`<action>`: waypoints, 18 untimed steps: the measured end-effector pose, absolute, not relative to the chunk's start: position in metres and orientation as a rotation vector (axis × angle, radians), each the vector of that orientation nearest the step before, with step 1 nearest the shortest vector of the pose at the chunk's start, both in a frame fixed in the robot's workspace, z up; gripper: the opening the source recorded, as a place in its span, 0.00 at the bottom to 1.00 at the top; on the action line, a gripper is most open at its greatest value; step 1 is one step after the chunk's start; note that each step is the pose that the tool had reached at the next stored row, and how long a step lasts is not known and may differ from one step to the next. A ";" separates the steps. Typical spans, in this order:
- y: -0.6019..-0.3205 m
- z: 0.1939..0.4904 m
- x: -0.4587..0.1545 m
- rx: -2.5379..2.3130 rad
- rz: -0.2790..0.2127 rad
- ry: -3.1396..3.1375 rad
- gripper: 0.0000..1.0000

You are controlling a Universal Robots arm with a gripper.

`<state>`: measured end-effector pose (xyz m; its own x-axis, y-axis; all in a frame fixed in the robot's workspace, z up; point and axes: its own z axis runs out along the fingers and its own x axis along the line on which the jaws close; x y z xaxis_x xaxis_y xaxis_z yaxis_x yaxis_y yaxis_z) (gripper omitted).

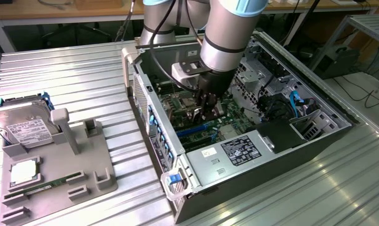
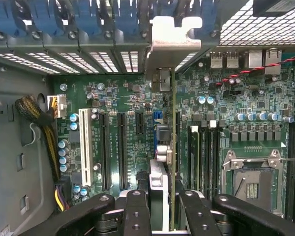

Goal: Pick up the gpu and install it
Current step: 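Insert the gpu into the slot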

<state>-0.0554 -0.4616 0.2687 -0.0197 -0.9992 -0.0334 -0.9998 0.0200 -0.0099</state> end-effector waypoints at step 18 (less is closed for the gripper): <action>-0.463 0.257 -0.058 -2.178 0.025 2.222 0.28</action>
